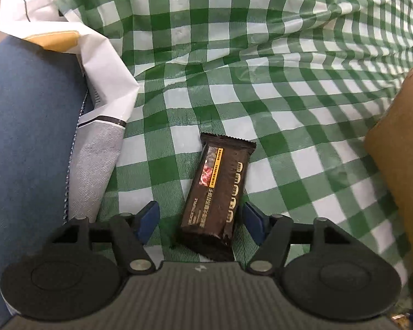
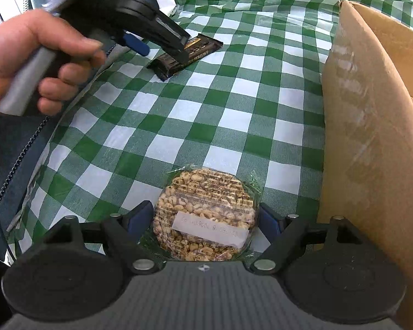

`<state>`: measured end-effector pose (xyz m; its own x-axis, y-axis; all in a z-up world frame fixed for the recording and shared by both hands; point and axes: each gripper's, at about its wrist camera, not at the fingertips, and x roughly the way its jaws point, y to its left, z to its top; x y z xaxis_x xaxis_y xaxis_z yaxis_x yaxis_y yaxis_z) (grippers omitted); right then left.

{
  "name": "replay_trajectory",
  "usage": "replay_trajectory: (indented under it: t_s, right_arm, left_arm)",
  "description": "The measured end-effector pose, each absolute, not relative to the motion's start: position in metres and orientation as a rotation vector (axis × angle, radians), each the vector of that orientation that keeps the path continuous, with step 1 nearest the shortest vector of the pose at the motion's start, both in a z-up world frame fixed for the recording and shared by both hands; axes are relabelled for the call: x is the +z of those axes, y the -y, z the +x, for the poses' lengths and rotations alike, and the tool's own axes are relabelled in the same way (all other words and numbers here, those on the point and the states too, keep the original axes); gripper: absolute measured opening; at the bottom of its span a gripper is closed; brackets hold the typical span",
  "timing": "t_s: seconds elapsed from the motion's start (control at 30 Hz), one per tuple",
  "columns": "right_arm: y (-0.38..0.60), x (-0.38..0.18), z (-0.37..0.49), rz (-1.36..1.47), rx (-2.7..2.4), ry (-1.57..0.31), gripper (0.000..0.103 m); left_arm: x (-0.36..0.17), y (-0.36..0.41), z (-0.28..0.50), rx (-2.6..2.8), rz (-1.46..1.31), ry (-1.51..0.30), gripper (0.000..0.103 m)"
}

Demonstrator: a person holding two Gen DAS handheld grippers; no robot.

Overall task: Organize snacks
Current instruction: 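Grasp the dark chocolate bar with the left tool while the right tool grasps the nut cake, then lift both held snacks and carry them over the cardboard box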

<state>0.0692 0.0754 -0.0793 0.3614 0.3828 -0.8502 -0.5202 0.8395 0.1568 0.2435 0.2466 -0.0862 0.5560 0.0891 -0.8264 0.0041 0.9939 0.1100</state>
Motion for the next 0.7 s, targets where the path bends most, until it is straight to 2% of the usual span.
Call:
replay_trajectory:
  t_s: [0.03,0.13,0.33,0.5,0.7]
  right_arm:
    - [-0.075,-0.079,0.070,-0.147,0.585,-1.052,0.083]
    - [-0.074,-0.080,0.070,-0.148,0.592,-1.048,0.083]
    - [-0.075,-0.078,0.068,-0.158,0.597,-1.034,0.082]
    - [-0.071,-0.072,0.065,-0.153,0.613,-1.012,0.082]
    - [-0.064,-0.074,0.059,-0.156,0.620,-1.040,0.082]
  left_arm:
    - [-0.089,-0.247,0.245,0.049,0.098,-0.984,0.058]
    - [-0.090,-0.246,0.245,0.039,0.069,-0.981,0.044]
    - [-0.058,-0.243,0.224,0.051,-0.020,-0.980,0.044]
    - [-0.039,-0.231,0.182,0.083,-0.055,-1.047,0.044]
    - [-0.063,-0.220,0.124,0.055,-0.147,-1.249,0.044]
